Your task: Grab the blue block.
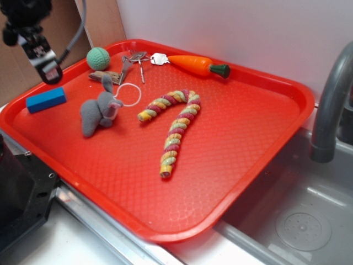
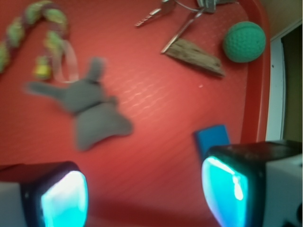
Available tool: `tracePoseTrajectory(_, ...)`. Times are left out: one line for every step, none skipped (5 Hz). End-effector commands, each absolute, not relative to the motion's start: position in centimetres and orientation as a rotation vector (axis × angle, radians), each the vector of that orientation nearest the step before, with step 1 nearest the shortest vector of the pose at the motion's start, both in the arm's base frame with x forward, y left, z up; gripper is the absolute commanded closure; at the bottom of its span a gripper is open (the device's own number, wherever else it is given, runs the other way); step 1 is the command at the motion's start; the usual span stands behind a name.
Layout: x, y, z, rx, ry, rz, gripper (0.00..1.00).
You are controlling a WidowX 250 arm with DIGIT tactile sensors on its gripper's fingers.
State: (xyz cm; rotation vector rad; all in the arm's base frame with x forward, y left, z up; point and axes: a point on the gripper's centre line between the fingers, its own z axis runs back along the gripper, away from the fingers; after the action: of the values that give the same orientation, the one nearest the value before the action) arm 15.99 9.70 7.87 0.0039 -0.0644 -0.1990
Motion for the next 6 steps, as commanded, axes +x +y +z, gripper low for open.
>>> tracePoseTrajectory(15.8,14.6,4.9,0.051,-0.042,-0.196,0.00)
tracePoseTrajectory(16.2,15.4,3.8,0.050,-0.033,-0.209,0.00)
tracePoseTrajectory(17.9,15.1,2.7,0.047,-0.012,-0.264,0.00)
tracePoseTrajectory(18.1,14.7,1.8,0.047,0.010,-0.290,0.00)
tracePoseTrajectory(17.9,12.8,1.7,0.015,0.008,-0.289,0.00)
tracePoseTrajectory(17.7,10.3,2.3,0.007,0.003,-0.317,0.00)
